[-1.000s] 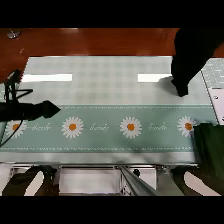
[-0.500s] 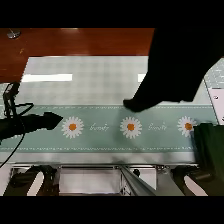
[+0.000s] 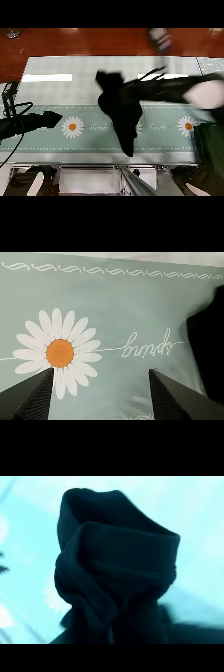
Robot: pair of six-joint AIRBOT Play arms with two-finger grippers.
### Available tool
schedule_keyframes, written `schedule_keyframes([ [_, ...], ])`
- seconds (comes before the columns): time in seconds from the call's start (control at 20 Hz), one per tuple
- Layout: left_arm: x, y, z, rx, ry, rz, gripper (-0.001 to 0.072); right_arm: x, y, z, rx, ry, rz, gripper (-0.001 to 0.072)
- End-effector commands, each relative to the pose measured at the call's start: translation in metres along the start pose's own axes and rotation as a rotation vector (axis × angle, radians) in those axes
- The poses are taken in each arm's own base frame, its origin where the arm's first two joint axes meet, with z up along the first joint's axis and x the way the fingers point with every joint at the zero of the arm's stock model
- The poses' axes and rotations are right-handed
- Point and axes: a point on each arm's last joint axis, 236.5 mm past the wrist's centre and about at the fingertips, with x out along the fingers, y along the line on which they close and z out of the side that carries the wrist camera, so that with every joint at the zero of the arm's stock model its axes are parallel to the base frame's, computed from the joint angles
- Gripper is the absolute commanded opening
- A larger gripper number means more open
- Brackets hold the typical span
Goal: Fold the shirts.
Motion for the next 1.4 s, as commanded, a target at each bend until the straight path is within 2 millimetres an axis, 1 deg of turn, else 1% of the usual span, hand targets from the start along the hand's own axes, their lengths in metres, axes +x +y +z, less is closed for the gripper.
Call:
schedule_keyframes([
  [0.0,0.001,-0.002,0.002,0.014,-0.007,-0.003,0.0699,0.098,0.014,-0.069,0.177,0.134,0.058,0.0047],
  [0.05,0.001,-0.002,0.003,0.013,-0.013,-0.002,0.0699,0.116,0.021,-0.081,0.229,0.175,0.082,0.0356],
  [0.1,0.002,-0.001,0.005,0.01,-0.017,0.0,0.0699,0.125,0.031,-0.085,0.257,0.21,0.12,0.0587],
  [0.15,0.003,0.0,0.006,0.006,-0.019,0.001,0.0699,0.125,0.04,-0.074,0.279,0.213,0.158,0.0589],
  [0.2,0.005,0.001,0.006,0.003,-0.011,0.002,0.0699,0.114,0.043,-0.05,0.262,0.189,0.187,0.0589],
  [0.25,0.007,0.002,0.003,-0.002,0.007,0.001,0.0699,0.093,0.036,-0.018,0.227,0.158,0.193,0.059],
  [0.3,0.009,0.002,-0.002,-0.01,0.034,-0.001,0.0699,0.066,0.019,0.01,0.207,0.13,0.172,0.059],
  [0.35,0.011,0.002,-0.01,-0.023,0.073,-0.004,0.0699,0.032,-0.011,0.034,0.195,0.094,0.113,0.059],
  [0.4,0.014,0.004,-0.017,-0.031,0.107,-0.006,0.07,-0.003,-0.05,0.048,0.208,0.062,0.015,0.059],
  [0.45,0.019,0.007,-0.023,-0.045,0.135,-0.005,0.07,-0.045,-0.1,0.05,0.232,0.037,-0.13,0.059],
  [0.5,0.028,0.013,-0.033,-0.077,0.169,0.003,0.07,-0.089,-0.152,0.038,0.259,0.036,-0.306,0.059],
  [0.55,0.04,0.024,-0.049,-0.124,0.225,0.022,0.07,-0.129,-0.196,0.017,0.307,0.042,-0.468,0.059],
  [0.6,0.051,0.034,-0.066,-0.182,0.284,0.038,0.0701,-0.166,-0.233,-0.012,0.373,0.041,-0.603,0.059],
  [0.65,0.061,0.043,-0.084,-0.245,0.343,0.045,0.0701,-0.187,-0.257,-0.042,0.457,0.031,-0.674,0.059],
  [0.7,0.069,0.048,-0.097,-0.31,0.381,0.041,0.07,-0.194,-0.271,-0.076,0.565,0.014,-0.696,0.059],
  [0.75,0.078,0.049,-0.101,-0.374,0.386,0.018,0.0701,-0.187,-0.273,-0.106,0.664,-0.003,-0.664,0.059],
  [0.8,0.086,0.044,-0.099,-0.418,0.368,-0.03,0.07,-0.167,-0.265,-0.13,0.748,-0.023,-0.579,0.059],
  [0.9,0.099,0.035,-0.083,-0.486,0.288,-0.117,0.0701,-0.122,-0.237,-0.159,0.812,-0.041,-0.387,0.0589],
  [0.95,0.104,0.035,-0.077,-0.504,0.263,-0.126,0.07,-0.103,-0.224,-0.171,0.841,-0.026,-0.316,0.0589],
  [1.0,0.108,0.037,-0.075,-0.511,0.256,-0.122,0.07,-0.087,-0.211,-0.184,0.86,0.009,-0.26,0.0589],
  [1.1,0.116,0.036,-0.067,-0.505,0.218,-0.128,0.07,-0.068,-0.194,-0.199,0.848,0.059,-0.214,0.0589],
  [1.2,0.125,0.031,-0.049,-0.521,0.14,-0.138,0.07,-0.054,-0.183,-0.2,0.807,0.083,-0.2,0.0589],
  [1.25,0.13,0.028,-0.046,-0.519,0.125,-0.136,0.07,-0.046,-0.18,-0.203,0.803,0.105,-0.202,0.0589],
  [1.35,0.138,0.02,-0.051,-0.482,0.15,-0.135,0.0698,-0.03,-0.179,-0.227,0.853,0.214,-0.243,0.0589],
])
